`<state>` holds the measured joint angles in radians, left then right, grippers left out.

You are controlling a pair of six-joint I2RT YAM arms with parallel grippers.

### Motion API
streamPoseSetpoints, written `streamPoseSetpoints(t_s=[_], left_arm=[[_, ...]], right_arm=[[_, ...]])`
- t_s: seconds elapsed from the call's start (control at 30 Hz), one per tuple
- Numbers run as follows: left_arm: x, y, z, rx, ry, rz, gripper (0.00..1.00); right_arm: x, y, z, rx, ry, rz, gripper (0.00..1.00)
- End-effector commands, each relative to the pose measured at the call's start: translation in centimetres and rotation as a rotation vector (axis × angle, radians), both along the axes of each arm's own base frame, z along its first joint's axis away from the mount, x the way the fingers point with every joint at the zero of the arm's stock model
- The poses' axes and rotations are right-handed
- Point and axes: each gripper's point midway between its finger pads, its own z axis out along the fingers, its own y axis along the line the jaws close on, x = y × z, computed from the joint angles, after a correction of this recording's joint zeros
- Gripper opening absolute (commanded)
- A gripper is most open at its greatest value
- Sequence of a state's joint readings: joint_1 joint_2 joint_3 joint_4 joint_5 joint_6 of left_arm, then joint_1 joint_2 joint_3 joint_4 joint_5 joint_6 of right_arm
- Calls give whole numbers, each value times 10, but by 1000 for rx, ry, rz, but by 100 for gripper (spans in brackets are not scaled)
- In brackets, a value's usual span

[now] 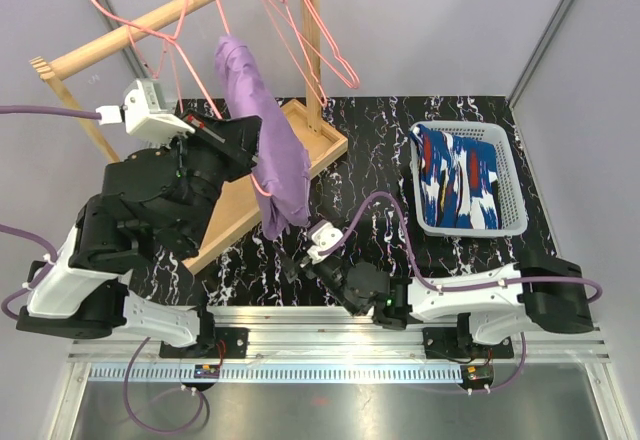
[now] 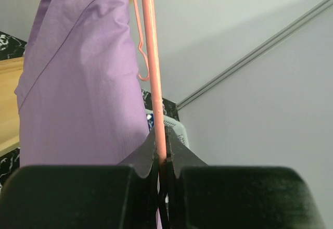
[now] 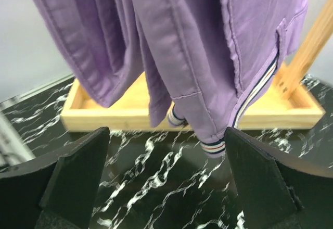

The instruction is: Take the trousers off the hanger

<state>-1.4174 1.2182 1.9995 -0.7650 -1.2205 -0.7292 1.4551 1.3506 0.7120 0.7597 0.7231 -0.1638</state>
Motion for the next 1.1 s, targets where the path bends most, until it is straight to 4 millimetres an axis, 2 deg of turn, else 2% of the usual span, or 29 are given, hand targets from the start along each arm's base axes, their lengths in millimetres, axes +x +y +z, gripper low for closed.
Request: streamPoseSetpoints(t_s=[0.0,0.23,0.3,0.37,0.43,0.47,0.53,0.57,0.6,0.7,0.8,0.97,1.07], left_arm=[[-1,23,36,-220,-23,51,0],[-7,18,44,-252,-28,2,0],[-8,15,45,-258,-28,-9,0],[-9,14,44,-258,-27,-10,0],[-8,16,44,-261,-28,-4,0],[-8,17,44,-261,-28,0,0],[-8,21,47,-258,-34,6,0],[-8,25,50,-266,-37,13,0],[-8,28,51,-249,-43,16,0],[-9,34,56,-258,-49,14,0],[-11,32,56,-282,-52,-12,0],[-15,24,65,-321,-62,-66,0],[-16,27,72,-336,-66,-83,0]], right_arm=[[12,-4,45,123,-83,-103,99],[26,-22,58,96,-200,-236,99],[26,-24,69,135,-226,-246,99],[24,-19,80,160,-235,-220,99],[18,-6,81,154,-210,-149,100],[15,4,74,87,-193,-108,100],[3,10,79,106,-154,-12,99],[2,7,73,101,-135,-6,99],[1,1,79,140,-117,-1,99],[-7,-11,76,205,-70,47,100],[-12,-6,79,214,-63,81,99],[-8,7,91,197,-74,61,100],[-5,10,89,195,-76,40,99]])
